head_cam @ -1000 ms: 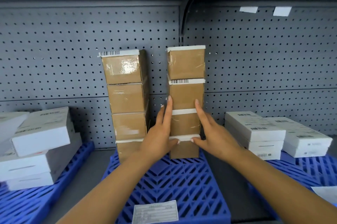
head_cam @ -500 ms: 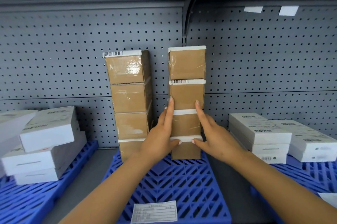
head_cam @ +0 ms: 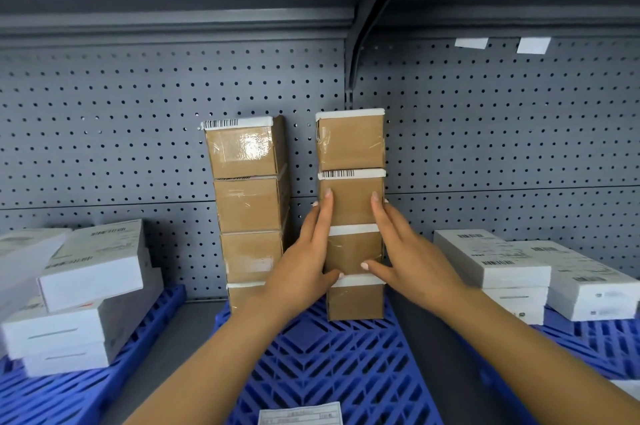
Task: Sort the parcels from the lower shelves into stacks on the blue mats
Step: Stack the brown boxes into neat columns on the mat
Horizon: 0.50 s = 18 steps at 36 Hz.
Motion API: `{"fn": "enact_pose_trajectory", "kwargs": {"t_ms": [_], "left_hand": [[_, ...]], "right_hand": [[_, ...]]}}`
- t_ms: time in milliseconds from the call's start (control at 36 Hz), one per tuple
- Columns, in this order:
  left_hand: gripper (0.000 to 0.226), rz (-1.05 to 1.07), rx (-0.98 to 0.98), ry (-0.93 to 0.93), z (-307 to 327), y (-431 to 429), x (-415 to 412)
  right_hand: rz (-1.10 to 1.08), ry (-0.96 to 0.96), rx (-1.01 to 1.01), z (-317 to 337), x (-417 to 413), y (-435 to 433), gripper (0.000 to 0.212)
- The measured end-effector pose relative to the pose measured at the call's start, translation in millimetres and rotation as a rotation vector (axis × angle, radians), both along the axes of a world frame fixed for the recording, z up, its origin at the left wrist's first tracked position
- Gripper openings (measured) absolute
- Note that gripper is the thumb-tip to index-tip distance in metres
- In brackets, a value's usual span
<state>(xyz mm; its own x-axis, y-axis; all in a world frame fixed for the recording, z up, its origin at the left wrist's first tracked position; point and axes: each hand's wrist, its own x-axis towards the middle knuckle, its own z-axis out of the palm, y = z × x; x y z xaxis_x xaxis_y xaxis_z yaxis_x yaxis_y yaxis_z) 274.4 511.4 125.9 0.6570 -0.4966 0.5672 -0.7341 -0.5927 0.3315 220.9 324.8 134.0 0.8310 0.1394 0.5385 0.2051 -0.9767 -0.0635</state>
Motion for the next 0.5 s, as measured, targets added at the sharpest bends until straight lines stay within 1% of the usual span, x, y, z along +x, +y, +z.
{"fn": "enact_pose_trajectory", "kwargs": {"t_ms": [194,333,417,500], "left_hand": [[0.127,0.000,0.012,-0.004,0.3,-0.6,0.2],[0.127,-0.012,0.013,-0.078,-4.0,1.7,1.0],[0.122,-0.004,0.045,-0.134,-9.9,9.3,-3.8],[0.113,-0.005,0.094,-0.141,-19.1,24.0,-13.2]], "right_hand": [[-0.010,-0.012,0.008,0.1,0.5,1.0,0.106],[0.000,-0.053,0.016,-2.0,-1.5,-0.4,0.103],[0.002,-0.080,0.015,-4.5,-8.8,-0.2,0.101],[0.038,-0.131,0.014,-10.0,-24.0,4.1,0.093]]}}
